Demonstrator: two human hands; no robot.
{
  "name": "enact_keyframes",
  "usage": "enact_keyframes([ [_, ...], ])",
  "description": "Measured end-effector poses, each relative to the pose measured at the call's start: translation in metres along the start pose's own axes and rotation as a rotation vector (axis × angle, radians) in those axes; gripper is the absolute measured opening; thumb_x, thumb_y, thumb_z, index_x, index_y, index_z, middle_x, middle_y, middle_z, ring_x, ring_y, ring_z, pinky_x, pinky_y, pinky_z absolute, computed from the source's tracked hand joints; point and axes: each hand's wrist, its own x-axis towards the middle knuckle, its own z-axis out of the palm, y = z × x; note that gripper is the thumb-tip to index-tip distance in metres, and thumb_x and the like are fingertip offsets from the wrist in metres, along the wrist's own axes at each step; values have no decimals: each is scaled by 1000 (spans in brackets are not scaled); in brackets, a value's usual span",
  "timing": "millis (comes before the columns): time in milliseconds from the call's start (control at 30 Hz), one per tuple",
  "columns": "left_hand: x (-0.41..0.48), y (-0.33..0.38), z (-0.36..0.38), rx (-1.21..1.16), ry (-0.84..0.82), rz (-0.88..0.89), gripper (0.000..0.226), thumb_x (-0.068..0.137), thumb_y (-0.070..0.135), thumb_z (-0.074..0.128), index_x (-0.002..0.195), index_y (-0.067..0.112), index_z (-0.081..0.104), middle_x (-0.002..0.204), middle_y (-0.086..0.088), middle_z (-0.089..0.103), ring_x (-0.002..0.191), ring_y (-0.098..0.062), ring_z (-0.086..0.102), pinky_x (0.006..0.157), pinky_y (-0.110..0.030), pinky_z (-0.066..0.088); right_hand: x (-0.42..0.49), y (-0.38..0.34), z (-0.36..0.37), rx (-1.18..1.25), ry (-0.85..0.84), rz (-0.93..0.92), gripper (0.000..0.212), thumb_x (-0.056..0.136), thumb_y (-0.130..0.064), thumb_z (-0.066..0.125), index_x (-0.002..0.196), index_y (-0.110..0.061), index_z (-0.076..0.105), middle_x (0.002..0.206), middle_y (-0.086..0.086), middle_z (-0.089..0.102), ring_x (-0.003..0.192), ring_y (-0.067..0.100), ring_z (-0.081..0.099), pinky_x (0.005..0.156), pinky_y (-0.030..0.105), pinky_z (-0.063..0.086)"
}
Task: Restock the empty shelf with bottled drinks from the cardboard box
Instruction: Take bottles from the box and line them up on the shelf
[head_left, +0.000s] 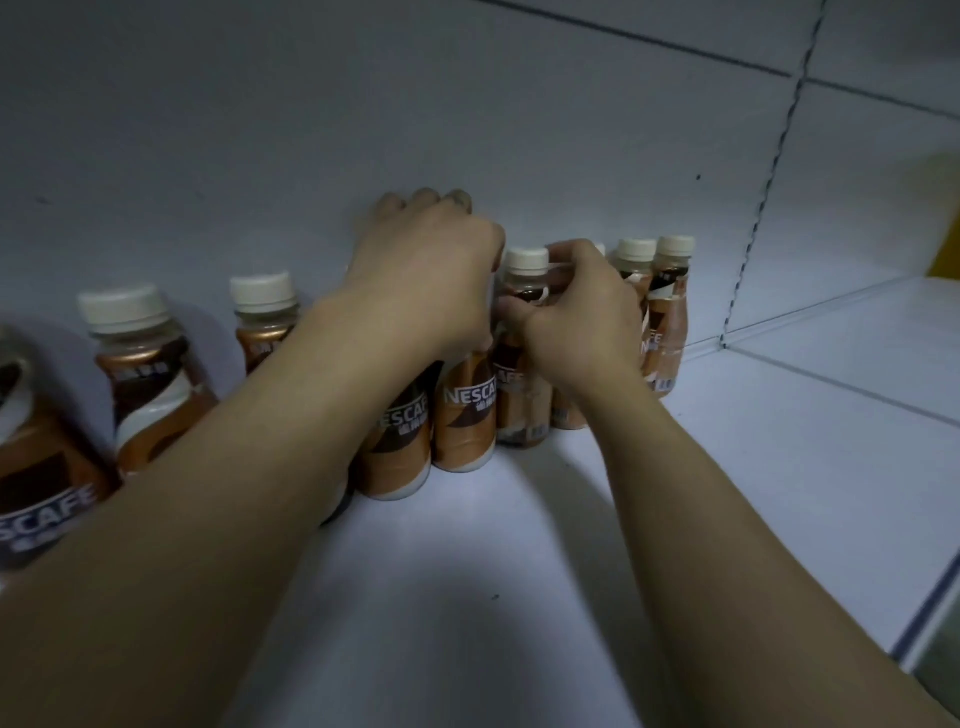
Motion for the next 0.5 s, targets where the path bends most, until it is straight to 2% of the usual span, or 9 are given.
enact_keyframes([
  [100, 0, -1, 0, 37, -1, -4, 50, 75, 44, 73, 119, 24, 60, 121, -9, 53, 116, -30, 46, 96, -44, 31, 4, 6, -6, 267, -118, 88, 58, 77, -10, 76, 129, -20, 53, 113, -3, 69, 102, 14, 65, 92, 42, 54],
  [167, 0, -1, 0, 57, -5, -3, 52, 74, 46, 73, 120, 25, 60, 122, -8, 52, 117, -30, 45, 96, -44, 30, 3, 8, -9, 302, -143, 81, 60, 80, -4, 72, 134, -18, 50, 115, -2, 68, 103, 13, 66, 92, 41, 54],
  [233, 0, 0, 0, 70, -11, 5, 53, 74, 47, 74, 120, 26, 60, 123, -8, 52, 118, -30, 45, 96, -44, 30, 0, 6, -8, 245, -135, 30, 60, 82, -10, 72, 136, -19, 49, 118, -1, 67, 104, 12, 64, 93, 38, 54],
  [367, 1, 1, -1, 82, -13, 1, 49, 78, 43, 71, 122, 26, 58, 124, -8, 52, 119, -29, 44, 97, -45, 29, -3, 2, -1, 6, -24, -80, 63, 72, -38, 82, 128, -23, 56, 116, 0, 64, 102, 16, 62, 88, 34, 52],
  [500, 0, 1, 0, 72, -17, 0, 49, 79, 40, 70, 124, 25, 57, 126, -10, 51, 120, -31, 43, 99, -45, 28, -3, 1, -2, 37, -21, -46, 65, 74, -29, 82, 132, -23, 54, 112, -2, 68, 101, 14, 64, 90, 33, 52],
])
